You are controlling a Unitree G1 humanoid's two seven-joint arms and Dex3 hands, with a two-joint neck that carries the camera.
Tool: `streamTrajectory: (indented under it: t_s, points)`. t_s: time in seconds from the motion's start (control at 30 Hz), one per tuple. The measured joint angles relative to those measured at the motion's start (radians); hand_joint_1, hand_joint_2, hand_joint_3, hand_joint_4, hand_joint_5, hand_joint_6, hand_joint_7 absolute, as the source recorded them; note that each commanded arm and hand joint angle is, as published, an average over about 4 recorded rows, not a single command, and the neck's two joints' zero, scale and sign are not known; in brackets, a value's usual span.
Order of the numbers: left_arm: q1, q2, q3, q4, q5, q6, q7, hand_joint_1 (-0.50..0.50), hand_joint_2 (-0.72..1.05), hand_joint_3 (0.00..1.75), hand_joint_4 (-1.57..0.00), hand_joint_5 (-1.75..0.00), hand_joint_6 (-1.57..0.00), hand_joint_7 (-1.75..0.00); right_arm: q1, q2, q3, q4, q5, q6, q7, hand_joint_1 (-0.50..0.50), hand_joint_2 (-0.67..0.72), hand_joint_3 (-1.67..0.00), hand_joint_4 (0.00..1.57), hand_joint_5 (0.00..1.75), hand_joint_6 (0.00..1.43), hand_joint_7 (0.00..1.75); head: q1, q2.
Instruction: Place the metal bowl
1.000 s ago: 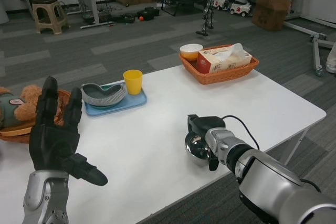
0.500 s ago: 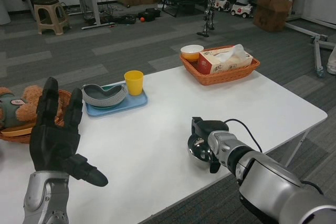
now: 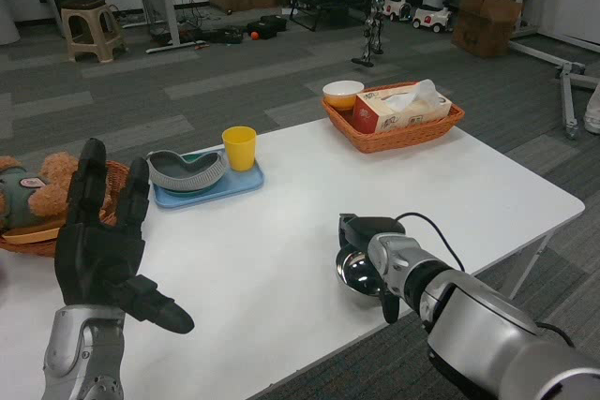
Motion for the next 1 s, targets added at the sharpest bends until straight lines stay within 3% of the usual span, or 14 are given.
streamTrajectory:
  t_s: [0.1, 0.17, 0.33, 0.47, 0.7, 0.87, 1.0]
  points:
    - [0.000, 0.000, 0.000, 0.000, 0.000, 0.000, 0.000, -0.50, -0.72, 0.04, -0.07, 0.00, 0.00, 0.00, 0.001, 0.002, 0.000, -0.005, 0.000, 0.002, 0.011, -0.44, 0.39, -0.08, 0.00, 0.00, 0.00, 0.68, 0.002, 0.000]
    - [0.000, 0.000, 0.001, 0.000, 0.000, 0.000, 0.000, -0.50, -0.72, 0.04, -0.07, 0.00, 0.00, 0.00, 0.001, 0.002, 0.000, -0.006, 0.000, 0.002, 0.015, -0.46, 0.47, -0.08, 0.00, 0.00, 0.00, 0.44, 0.004, -0.001]
    - [0.000, 0.000, 0.001, 0.000, 0.000, 0.000, 0.000, -0.50, -0.72, 0.00, -0.07, 0.00, 0.00, 0.00, 0.005, 0.002, -0.023, -0.007, 0.000, -0.005, 0.016, -0.46, 0.58, 0.00, 0.00, 0.00, 0.00, 0.07, 0.005, -0.001]
    - [0.000, 0.000, 0.001, 0.000, -0.001, -0.001, 0.000, -0.50, -0.72, 0.02, -0.07, 0.00, 0.00, 0.00, 0.021, 0.002, -0.082, -0.033, 0.000, -0.019, 0.020, -0.46, 0.60, 0.00, 0.01, 0.00, 0.00, 0.00, 0.010, -0.001]
    - [0.001, -0.001, 0.002, 0.000, -0.003, -0.003, 0.000, -0.50, -0.72, 0.02, -0.07, 0.00, 0.00, 0.00, 0.090, 0.001, -0.259, -0.177, -0.058, -0.047, 0.038, -0.46, 0.60, 0.00, 0.03, 0.00, 0.00, 0.00, 0.019, 0.001]
    - [0.003, -0.001, 0.003, -0.001, -0.003, -0.006, 0.000, -0.50, -0.72, 0.07, -0.07, 0.00, 0.00, 0.00, 0.178, -0.008, -0.392, -0.392, -0.115, -0.048, 0.058, -0.46, 0.58, 0.00, 0.00, 0.00, 0.00, 0.00, 0.015, 0.003]
    - [0.003, -0.001, 0.004, 0.000, -0.003, -0.008, 0.000, -0.50, -0.72, 0.04, -0.07, 0.00, 0.00, 0.00, 0.223, -0.020, -0.428, -0.529, -0.132, -0.036, 0.083, -0.47, 0.55, 0.00, 0.00, 0.00, 0.00, 0.00, 0.019, 0.008]
